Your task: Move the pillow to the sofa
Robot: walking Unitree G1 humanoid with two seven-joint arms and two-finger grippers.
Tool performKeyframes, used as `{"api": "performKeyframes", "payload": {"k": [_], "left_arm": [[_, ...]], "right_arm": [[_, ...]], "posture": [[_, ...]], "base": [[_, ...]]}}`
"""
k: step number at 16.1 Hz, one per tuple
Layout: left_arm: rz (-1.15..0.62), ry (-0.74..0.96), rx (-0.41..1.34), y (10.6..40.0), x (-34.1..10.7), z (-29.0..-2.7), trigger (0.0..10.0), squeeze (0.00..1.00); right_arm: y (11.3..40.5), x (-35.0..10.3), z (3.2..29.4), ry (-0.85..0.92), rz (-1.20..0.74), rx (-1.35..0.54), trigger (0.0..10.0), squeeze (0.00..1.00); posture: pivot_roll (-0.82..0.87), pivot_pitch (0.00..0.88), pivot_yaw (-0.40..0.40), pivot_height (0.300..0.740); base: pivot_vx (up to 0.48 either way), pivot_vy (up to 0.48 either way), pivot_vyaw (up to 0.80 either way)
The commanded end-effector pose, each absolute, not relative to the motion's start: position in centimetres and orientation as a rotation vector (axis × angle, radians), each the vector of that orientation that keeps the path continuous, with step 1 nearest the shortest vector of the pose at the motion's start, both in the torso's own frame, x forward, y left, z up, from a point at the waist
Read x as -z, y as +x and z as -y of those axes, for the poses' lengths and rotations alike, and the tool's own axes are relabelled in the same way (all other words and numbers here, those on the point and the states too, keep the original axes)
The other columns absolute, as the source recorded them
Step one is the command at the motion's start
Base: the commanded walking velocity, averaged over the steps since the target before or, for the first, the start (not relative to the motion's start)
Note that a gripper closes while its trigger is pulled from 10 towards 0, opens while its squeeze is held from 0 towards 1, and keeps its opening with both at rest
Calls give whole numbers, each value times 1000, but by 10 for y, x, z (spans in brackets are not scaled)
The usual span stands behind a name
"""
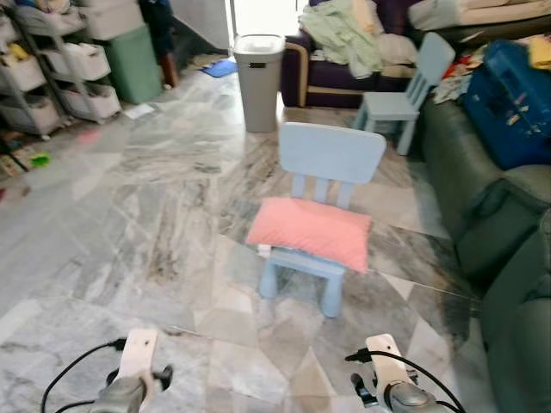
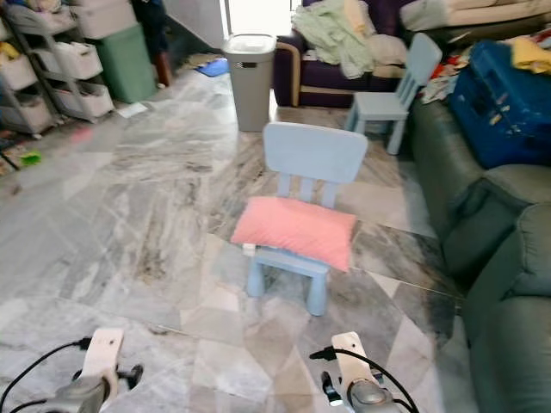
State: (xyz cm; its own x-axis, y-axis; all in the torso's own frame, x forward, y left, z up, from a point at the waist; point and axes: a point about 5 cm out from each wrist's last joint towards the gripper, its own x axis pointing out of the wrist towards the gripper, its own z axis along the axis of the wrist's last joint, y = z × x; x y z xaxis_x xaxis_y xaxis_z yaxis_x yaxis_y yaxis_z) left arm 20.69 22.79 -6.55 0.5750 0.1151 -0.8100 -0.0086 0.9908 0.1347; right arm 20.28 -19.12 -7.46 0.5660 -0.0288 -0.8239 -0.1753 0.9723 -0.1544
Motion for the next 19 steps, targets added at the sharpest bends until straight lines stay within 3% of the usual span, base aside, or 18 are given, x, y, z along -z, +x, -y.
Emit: {"api": "performKeyframes", "payload": {"k": [1,4,11,19], "left_arm": [[-920,87,-61,217,62,-219,10000,0],[-891,156,-24,225,57,-214,10000,0],[-931,48,8,218,63,-208,10000,0],[-919,-73,-47,216,63,-212,10000,0]], "right_arm": [[205,73,197,-231,-959,-73,10000,0],[204,73,197,-206,-967,-54,10000,0],[203,73,199,-224,-974,-59,10000,0],[203,74,195,-251,-967,-98,10000,0]], "posture": [[71,0,25,740],[68,0,27,740],[59,0,26,740],[62,0,26,740]], "base": [[0,0,0],[0,0,-267],[0,0,-800],[35,0,0]]}}
